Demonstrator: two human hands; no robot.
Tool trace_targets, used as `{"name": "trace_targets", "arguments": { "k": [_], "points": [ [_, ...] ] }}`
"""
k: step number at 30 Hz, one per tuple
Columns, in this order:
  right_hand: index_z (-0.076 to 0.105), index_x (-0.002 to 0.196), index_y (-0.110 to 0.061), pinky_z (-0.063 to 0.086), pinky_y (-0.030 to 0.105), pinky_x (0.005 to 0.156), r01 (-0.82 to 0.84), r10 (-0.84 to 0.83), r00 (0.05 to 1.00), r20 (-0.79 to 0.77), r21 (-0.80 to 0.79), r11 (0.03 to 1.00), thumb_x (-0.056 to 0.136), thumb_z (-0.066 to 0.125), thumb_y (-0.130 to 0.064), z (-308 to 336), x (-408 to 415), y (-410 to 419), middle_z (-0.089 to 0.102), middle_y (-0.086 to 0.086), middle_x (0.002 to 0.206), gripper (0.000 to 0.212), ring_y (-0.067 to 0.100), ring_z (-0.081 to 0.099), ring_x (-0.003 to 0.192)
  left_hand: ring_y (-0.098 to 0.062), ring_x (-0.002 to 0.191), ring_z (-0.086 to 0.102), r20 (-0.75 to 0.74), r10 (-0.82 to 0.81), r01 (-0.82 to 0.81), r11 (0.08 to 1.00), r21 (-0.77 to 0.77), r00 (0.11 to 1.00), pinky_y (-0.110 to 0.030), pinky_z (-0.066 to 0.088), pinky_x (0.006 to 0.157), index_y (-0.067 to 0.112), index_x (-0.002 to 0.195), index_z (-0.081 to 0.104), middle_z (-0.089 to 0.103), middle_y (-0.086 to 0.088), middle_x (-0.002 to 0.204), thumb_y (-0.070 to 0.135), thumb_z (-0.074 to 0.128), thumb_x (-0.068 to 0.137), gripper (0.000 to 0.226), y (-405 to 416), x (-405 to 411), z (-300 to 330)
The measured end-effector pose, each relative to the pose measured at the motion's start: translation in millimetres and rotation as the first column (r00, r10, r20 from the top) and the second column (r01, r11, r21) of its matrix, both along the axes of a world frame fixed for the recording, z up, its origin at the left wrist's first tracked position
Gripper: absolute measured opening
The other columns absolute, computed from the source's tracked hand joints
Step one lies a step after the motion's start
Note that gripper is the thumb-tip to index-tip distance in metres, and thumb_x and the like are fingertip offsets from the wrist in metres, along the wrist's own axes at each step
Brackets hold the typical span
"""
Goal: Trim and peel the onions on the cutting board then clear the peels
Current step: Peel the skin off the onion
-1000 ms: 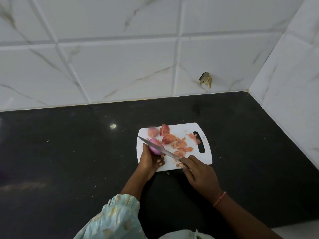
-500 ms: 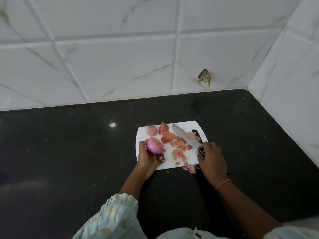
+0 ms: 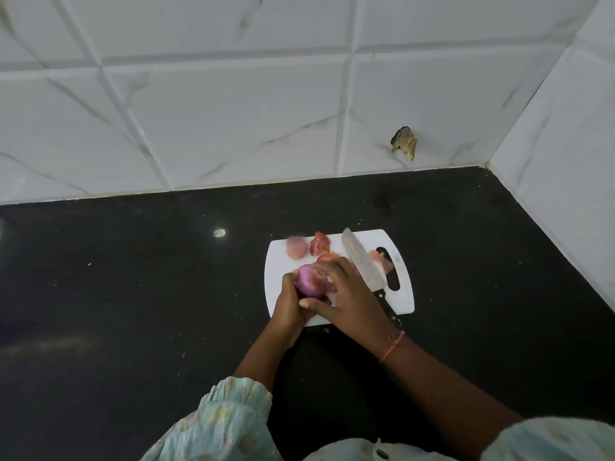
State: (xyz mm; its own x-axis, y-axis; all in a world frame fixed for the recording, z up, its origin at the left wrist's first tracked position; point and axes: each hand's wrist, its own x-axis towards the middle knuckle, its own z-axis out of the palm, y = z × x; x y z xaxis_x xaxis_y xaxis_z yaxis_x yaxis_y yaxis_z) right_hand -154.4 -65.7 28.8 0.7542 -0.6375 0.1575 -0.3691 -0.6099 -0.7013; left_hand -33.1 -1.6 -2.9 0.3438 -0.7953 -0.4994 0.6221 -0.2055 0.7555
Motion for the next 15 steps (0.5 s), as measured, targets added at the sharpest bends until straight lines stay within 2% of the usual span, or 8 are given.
{"name": "trace_targets", "arguments": {
  "k": [1,3,4,6,8,10,12,15],
  "points": [
    [0.058,0.125,-0.023,0.037,0.005,0.087,0.007,-0.007,1.0,0.024,-0.009,1.0,0.089,0.067,-0.039,-3,4,2,0.048,-0.007,0.127,0.04,-0.001,0.043,0.114,-0.027,0.099,0.07,0.012,-0.009,0.009,1.0,-0.015,1.0,-0.034,0.057,0.08,0.0,0.12,0.063,0.074,-0.018,0.104,0.037,0.019,0.107,0.059,0,1,0],
    [0.066,0.105,-0.014,0.038,0.005,0.084,0.071,-0.074,0.988,0.134,0.022,0.997,0.091,0.065,-0.013,-9,11,2,0.056,-0.004,0.113,0.014,0.0,0.048,0.103,-0.025,0.084,0.065,0.028,-0.024,0.024,0.999,-0.021,0.999,-0.031,0.054,0.068,0.002,0.114,0.062,0.071,-0.017,0.094,0.036,0.017,0.106,0.057,-2,0,1],
    [0.066,0.095,-0.012,0.041,0.009,0.082,0.106,-0.113,0.976,0.187,0.046,0.993,0.089,0.064,-0.005,-10,13,0,0.06,-0.003,0.104,0.009,0.002,0.052,0.097,-0.023,0.076,0.062,0.028,-0.024,0.024,1.0,-0.012,0.999,-0.03,0.05,0.062,0.003,0.109,0.061,0.068,-0.018,0.089,0.035,0.017,0.105,0.055,-3,-1,3],
    [0.063,0.084,-0.011,0.047,0.017,0.077,0.213,-0.24,0.933,0.268,0.128,0.969,0.086,0.063,0.002,-11,15,-8,0.063,-0.006,0.088,0.013,0.004,0.059,0.087,-0.021,0.062,0.057,0.016,-0.009,0.009,1.0,0.011,1.0,-0.028,0.045,0.053,0.001,0.102,0.06,0.064,-0.019,0.082,0.034,0.017,0.104,0.054,-6,-1,5],
    [0.063,0.083,-0.012,0.049,0.019,0.074,0.375,-0.417,0.861,0.291,0.191,0.907,0.086,0.064,0.003,-12,12,-21,0.062,-0.012,0.08,0.015,0.004,0.062,0.081,-0.022,0.056,0.054,-0.021,0.026,-0.026,0.999,0.027,0.999,-0.028,0.044,0.049,-0.003,0.103,0.06,0.066,-0.02,0.08,0.034,0.019,0.104,0.055,-6,0,3],
    [0.066,0.084,-0.009,0.05,0.025,0.075,0.46,-0.478,0.843,0.247,0.129,0.878,0.084,0.065,0.004,-14,4,-34,0.058,-0.016,0.08,0.014,0.01,0.061,0.082,-0.022,0.057,0.053,-0.068,0.052,-0.05,0.998,0.032,0.996,-0.029,0.045,0.051,-0.005,0.111,0.058,0.068,-0.021,0.083,0.035,0.021,0.104,0.055,-6,4,0],
    [0.071,0.089,-0.01,0.052,0.029,0.081,0.433,-0.442,0.88,0.175,0.09,0.897,0.08,0.062,0.011,-14,-3,-41,0.058,-0.017,0.086,0.024,0.012,0.061,0.088,-0.022,0.058,0.053,-0.11,0.053,-0.05,0.998,0.024,0.993,-0.029,0.046,0.053,-0.006,0.116,0.057,0.069,-0.023,0.088,0.037,0.022,0.104,0.056,-6,7,-2],
    [0.071,0.11,-0.011,0.049,0.034,0.099,0.398,-0.395,0.916,0.067,-0.026,0.917,0.081,0.057,0.012,-15,-4,-39,0.067,-0.002,0.11,0.04,0.016,0.059,0.107,-0.02,0.056,0.053,-0.142,0.042,-0.04,0.999,0.02,0.989,-0.028,0.047,0.053,-0.006,0.115,0.059,0.071,-0.023,0.092,0.043,0.02,0.106,0.063,-6,10,-3]
  ]
}}
